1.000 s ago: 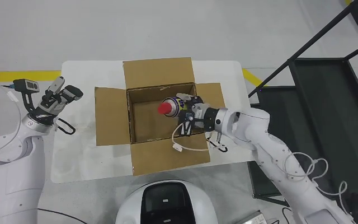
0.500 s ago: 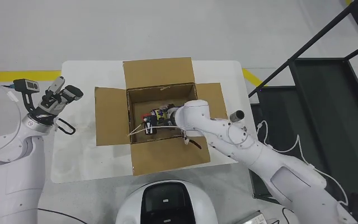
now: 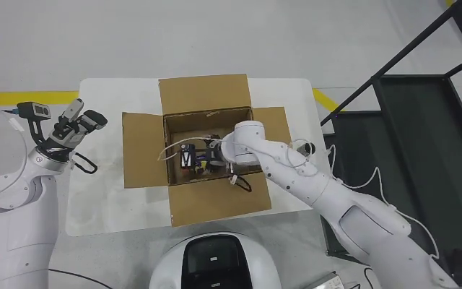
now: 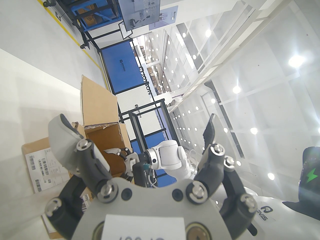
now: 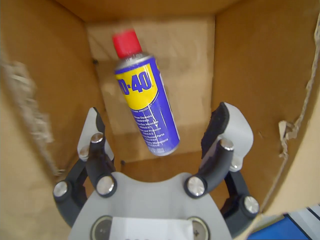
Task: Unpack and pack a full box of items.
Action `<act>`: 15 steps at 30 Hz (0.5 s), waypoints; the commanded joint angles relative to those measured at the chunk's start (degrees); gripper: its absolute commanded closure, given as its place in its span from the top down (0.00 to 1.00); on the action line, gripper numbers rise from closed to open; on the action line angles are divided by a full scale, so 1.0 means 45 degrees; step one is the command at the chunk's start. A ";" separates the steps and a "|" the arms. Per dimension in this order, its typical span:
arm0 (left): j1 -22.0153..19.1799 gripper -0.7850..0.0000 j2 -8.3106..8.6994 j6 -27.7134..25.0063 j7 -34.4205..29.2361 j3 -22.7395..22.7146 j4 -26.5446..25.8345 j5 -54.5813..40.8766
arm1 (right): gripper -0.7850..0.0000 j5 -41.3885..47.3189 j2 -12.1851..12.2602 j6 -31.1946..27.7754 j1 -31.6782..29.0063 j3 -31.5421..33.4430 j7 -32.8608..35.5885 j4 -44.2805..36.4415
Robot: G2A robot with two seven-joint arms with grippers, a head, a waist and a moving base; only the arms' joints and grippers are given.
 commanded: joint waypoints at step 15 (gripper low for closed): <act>0.0000 1.00 0.0000 0.0000 0.0000 0.0000 0.0000 0.0000 | 1.00 -0.0052 0.2525 -0.1370 -0.7865 0.9039 -0.5142 -0.6648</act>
